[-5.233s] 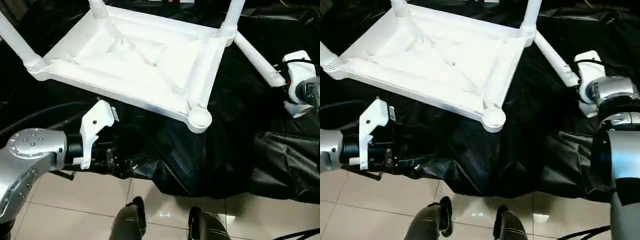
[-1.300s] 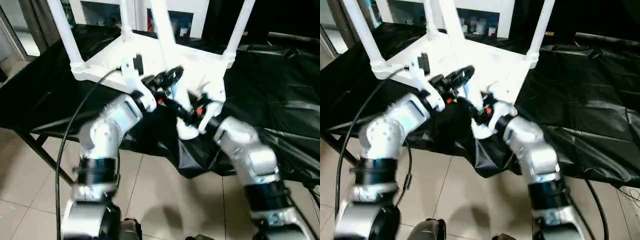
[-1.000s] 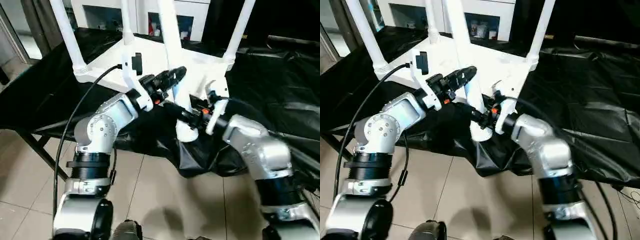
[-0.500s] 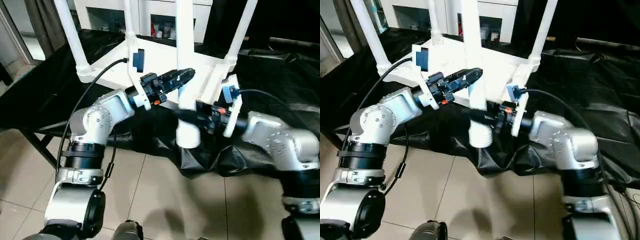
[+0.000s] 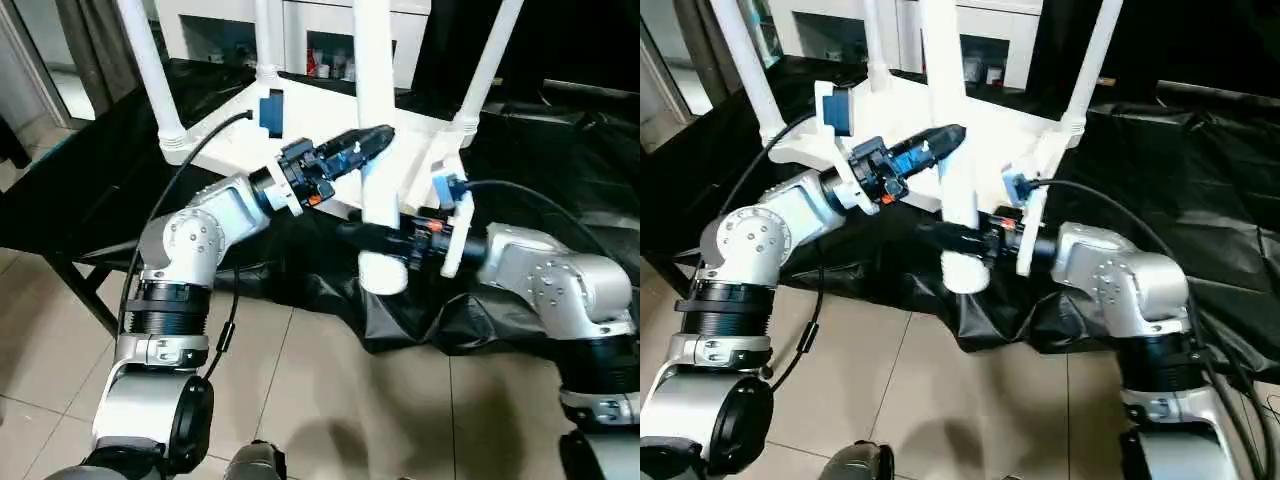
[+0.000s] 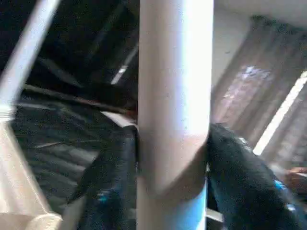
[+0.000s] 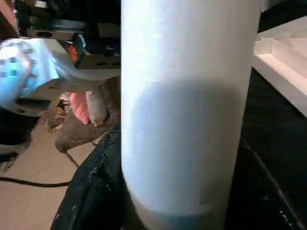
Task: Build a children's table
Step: Pick table leg
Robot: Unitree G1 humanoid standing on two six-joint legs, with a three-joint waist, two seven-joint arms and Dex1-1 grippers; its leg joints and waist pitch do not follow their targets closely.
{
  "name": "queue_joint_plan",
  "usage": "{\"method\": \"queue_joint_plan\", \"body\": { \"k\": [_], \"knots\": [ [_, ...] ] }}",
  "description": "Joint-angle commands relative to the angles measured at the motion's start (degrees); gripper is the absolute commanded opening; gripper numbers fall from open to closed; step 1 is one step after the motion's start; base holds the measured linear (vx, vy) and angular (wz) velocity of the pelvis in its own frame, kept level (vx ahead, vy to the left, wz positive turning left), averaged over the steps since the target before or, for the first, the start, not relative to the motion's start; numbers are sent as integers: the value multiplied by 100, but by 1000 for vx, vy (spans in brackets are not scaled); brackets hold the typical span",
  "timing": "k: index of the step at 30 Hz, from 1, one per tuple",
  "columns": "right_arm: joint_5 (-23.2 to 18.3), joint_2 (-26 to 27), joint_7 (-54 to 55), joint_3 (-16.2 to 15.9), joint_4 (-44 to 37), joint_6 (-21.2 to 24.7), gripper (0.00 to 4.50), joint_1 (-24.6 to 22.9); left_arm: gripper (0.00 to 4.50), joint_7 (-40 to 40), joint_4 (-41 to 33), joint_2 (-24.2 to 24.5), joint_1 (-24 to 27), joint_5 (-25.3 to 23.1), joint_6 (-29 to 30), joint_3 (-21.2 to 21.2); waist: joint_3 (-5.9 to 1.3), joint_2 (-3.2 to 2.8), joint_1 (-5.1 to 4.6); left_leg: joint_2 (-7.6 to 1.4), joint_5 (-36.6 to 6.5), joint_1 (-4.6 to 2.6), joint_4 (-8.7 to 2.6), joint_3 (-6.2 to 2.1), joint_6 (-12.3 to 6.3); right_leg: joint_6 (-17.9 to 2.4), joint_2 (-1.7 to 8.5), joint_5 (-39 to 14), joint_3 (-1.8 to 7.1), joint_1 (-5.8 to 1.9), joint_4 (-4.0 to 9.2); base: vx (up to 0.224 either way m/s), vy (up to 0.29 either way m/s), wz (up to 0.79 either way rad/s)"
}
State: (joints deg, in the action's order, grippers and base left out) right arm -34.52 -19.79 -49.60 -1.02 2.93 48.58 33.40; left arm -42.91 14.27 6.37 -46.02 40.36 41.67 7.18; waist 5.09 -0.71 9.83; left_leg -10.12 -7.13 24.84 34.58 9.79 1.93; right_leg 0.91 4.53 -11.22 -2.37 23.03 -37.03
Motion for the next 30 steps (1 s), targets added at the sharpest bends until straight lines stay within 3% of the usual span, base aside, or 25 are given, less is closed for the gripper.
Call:
{"method": "queue_joint_plan", "body": {
  "k": [1,2,3,4,7,8,11,15,18,21,24,28,30],
  "knots": [
    [116,56,165,-103,-173,-117,193,177,290,319,-316,-132,-20,-304,-110,-286,-593,57,-5,-268,-1351,-256,-385,-83,218,-1144,390,-872,178,-228,444,0,0,0],
    [143,65,190,-116,-170,-131,193,183,297,384,-325,-161,-17,-341,-140,-295,-599,46,0,-265,-1342,-255,-380,-83,234,-1113,397,-902,180,-229,448,0,0,0],
    [235,94,275,-160,-156,-180,193,208,297,603,-350,-262,-7,-465,-244,-325,-598,74,-8,-268,-1347,-261,-379,-75,229,-1103,397,-916,183,-227,454,0,0,0],
    [495,155,515,-256,-86,-299,193,271,297,1038,-305,-483,-23,-650,-455,-315,-589,81,-12,-281,-1333,-251,-384,-75,247,-1092,395,-915,187,-226,463,0,0,0],
    [616,238,708,-289,-2,-353,193,333,294,1527,-114,-651,-98,-814,-678,-213,-601,97,-22,-251,-1301,-244,-381,-78,275,-968,384,-942,185,-240,468,0,0,0],
    [670,279,812,-304,22,-391,193,357,283,1800,-6,-720,-153,-861,-745,-105,-598,80,-28,-248,-1355,-249,-380,-75,279,-919,384,-1013,191,-225,486,0,0,0],
    [709,329,926,-288,26,-416,193,389,258,2336,204,-814,-302,-896,-965,233,-604,119,-35,-240,-1315,-250,-372,-72,260,-894,376,-1015,186,-230,493,0,0,0],
    [773,379,1000,-264,42,-474,193,409,214,2550,247,-855,-363,-793,-1083,498,-609,109,-27,-239,-1259,-243,-361,-76,216,-922,379,-981,180,-233,486,0,0,0],
    [805,392,928,-265,-21,-652,193,368,203,2299,126,-812,-313,-709,-980,397,-616,113,-29,-241,-1208,-241,-359,-71,175,-962,370,-820,178,-230,469,0,0,0],
    [279,497,543,-3,-62,-517,193,312,191,1672,-84,-653,-215,-538,-651,96,-612,115,-29,-233,-1164,-230,-355,-66,114,-1010,374,-784,175,-232,460,0,0,0],
    [-55,353,98,39,-80,-194,265,256,188,1125,-226,-483,-134,-295,-323,-77,-606,93,-19,-234,-1252,-246,-349,-64,71,-1095,374,-885,169,-233,459,0,0,0],
    [-303,118,-383,28,-151,34,297,161,187,463,-305,-287,-129,131,131,-133,-600,75,-7,-245,-1312,-257,-352,-64,107,-1149,360,-887,169,-209,448,0,0,0],
    [-310,21,-505,9,-92,78,313,167,187,45,-304,-172,-145,308,328,-187,-592,71,-14,-246,-1487,-269,-368,-66,182,-1110,370,-1126,172,-202,464,0,0,0]
  ]
}}
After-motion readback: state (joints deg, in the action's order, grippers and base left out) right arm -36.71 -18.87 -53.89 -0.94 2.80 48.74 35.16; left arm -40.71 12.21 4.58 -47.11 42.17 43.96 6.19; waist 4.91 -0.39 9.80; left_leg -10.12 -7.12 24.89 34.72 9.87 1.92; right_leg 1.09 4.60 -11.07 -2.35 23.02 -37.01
